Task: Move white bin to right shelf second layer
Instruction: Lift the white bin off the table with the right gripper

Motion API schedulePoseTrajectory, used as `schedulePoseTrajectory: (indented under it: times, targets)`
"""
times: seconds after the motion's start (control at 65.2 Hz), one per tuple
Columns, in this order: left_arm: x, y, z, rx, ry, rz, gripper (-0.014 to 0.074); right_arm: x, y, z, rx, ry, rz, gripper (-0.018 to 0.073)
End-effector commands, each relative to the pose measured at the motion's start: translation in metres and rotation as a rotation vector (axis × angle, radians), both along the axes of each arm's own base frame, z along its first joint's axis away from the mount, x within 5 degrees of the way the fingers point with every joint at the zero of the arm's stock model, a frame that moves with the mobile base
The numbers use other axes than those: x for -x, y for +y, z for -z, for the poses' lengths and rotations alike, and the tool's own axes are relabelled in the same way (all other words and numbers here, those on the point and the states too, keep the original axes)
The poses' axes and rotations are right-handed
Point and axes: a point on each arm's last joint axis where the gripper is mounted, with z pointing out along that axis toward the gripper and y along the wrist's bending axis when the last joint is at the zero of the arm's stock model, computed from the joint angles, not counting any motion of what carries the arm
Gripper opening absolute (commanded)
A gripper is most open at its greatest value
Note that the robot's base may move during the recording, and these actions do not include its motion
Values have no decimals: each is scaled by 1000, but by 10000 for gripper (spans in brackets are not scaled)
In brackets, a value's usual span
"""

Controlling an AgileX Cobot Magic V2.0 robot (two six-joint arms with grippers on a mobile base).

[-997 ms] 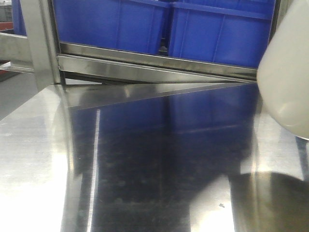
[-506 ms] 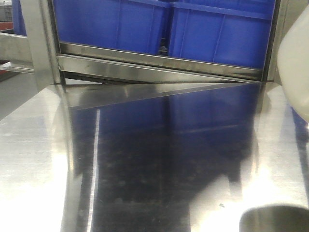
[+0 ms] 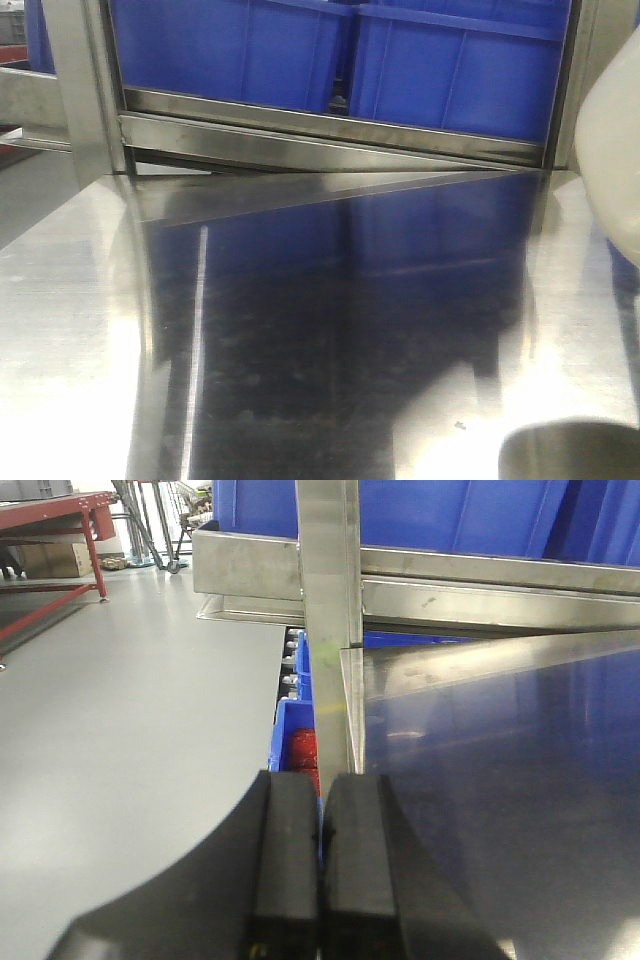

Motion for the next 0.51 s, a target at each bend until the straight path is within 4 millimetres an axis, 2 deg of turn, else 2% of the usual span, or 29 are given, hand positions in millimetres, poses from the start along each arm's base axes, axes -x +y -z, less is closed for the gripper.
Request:
schedulePoseTrajectory:
  times: [0.0, 0.491]
  targets:
    - [-1, 0, 4, 10, -64, 5, 85, -2, 0, -18, -17, -121, 2, 47]
    - [-1, 0, 4, 10, -64, 5, 85, -2, 0, -18, -17, -121, 2, 47]
